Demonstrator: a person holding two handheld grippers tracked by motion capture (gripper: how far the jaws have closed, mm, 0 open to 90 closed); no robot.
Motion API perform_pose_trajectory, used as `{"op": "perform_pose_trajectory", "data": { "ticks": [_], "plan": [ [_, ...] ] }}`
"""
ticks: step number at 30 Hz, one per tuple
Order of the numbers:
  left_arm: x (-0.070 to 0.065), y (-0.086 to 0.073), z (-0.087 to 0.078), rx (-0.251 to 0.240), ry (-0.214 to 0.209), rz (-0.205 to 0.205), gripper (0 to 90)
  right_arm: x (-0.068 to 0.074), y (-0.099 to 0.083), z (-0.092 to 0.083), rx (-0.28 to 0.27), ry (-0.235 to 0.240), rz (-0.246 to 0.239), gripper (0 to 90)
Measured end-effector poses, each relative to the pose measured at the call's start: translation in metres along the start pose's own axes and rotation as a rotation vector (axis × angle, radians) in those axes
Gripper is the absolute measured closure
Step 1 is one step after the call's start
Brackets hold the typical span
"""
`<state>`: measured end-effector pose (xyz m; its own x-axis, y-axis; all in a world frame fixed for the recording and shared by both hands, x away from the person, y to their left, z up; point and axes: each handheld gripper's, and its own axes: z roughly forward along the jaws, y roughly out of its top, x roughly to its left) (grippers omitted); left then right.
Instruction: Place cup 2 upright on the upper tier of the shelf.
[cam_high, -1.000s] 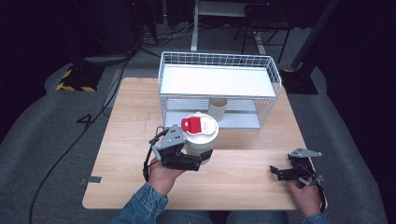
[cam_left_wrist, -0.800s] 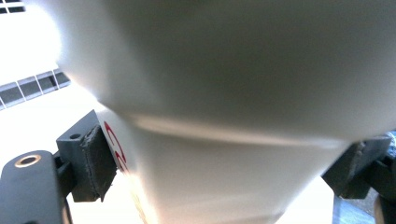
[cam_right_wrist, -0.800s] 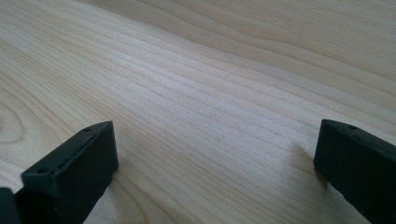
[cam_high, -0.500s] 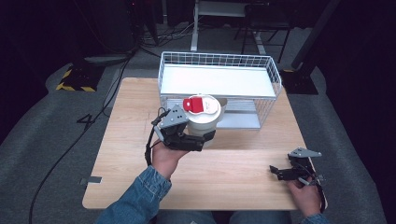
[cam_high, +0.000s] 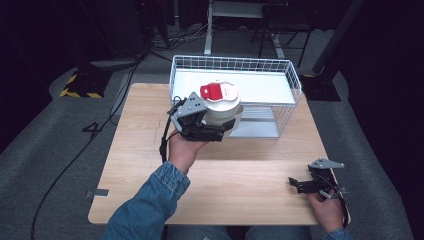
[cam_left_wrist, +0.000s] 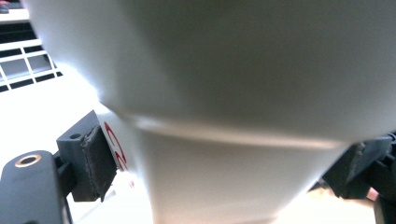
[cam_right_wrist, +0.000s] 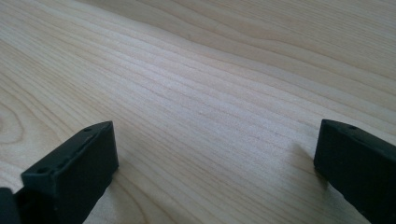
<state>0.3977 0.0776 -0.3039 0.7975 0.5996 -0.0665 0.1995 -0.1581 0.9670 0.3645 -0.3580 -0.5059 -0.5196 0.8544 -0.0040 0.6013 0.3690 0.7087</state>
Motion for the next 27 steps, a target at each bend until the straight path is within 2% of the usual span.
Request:
{"op": "perform_pose_trajectory", "data": {
  "ticks": [9,20,27],
  "plan": [
    [0.019,0.017,0.017,0.001,0.031,0.012,13.7,0.000,0.000,0.000,0.000,0.000,0.000,0.0],
    [0.039,0.029,0.035,-0.021,0.065,-0.028,13.7,0.000,0.000,0.000,-0.001,-0.004,0.002,0.1],
    [0.049,0.036,0.048,-0.014,0.086,-0.031,13.7,0.001,0.001,0.001,0.000,-0.008,0.005,0.1]
  ]
}}
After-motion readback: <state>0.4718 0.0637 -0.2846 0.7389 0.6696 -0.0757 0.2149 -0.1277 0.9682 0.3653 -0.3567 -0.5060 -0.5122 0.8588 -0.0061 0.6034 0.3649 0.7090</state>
